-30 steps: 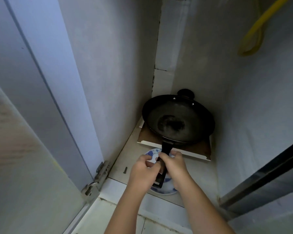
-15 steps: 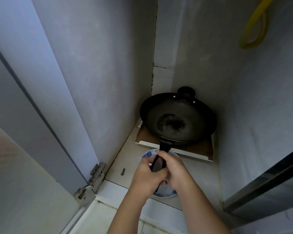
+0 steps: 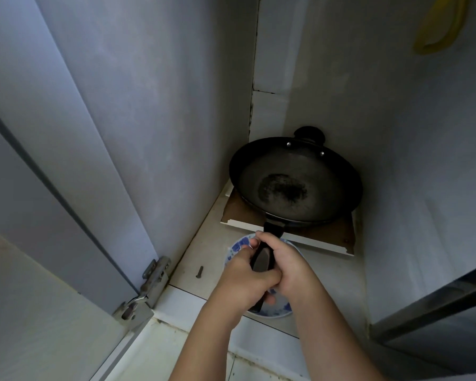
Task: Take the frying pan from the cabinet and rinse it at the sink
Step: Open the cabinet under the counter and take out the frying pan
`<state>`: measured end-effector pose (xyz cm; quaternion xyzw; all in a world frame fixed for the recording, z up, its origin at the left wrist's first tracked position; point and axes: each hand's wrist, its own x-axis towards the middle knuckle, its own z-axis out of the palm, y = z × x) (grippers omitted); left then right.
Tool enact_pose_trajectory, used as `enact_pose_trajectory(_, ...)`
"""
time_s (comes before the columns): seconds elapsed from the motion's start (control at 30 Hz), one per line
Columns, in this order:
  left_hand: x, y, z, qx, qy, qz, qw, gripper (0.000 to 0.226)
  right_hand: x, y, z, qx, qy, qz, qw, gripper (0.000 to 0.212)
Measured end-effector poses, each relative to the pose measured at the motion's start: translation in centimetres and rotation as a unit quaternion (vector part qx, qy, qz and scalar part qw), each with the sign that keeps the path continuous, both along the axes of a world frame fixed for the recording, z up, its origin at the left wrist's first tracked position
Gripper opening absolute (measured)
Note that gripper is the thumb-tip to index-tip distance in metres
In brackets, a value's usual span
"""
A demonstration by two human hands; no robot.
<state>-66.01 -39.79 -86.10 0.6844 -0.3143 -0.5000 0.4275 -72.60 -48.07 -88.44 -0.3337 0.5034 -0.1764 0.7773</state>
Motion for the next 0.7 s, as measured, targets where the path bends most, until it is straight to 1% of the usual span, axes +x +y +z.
enact_pose_trajectory(0.27, 0.3, -0.3, -0.4, 0.017, 0.035, -0.028, 0.999, 0.044, 0.4, -0.3, 0.3, -0.074, 0.073, 0.021, 0.994, 0.021)
enact_pose_trajectory(0.4, 0.3, -0.3, -0.5, 0.012, 0.025, -0.016, 1.000, 0.047, 0.5, 0.0, 0.5, -0.099, 0.059, 0.010, 0.993, 0.015)
enact_pose_trajectory(0.57, -0.1, 0.3, -1.1, -0.013, -0.001, 0.002, 1.000, 0.035, 0.7, 0.5, 0.2, -0.137, 0.042, -0.030, 0.989, 0.023)
enact_pose_trajectory(0.7, -0.4, 0.6, -1.2, -0.023, -0.018, 0.014, 0.999, 0.035, 0.7, 0.8, 0.1, -0.140, 0.035, -0.042, 0.989, 0.022)
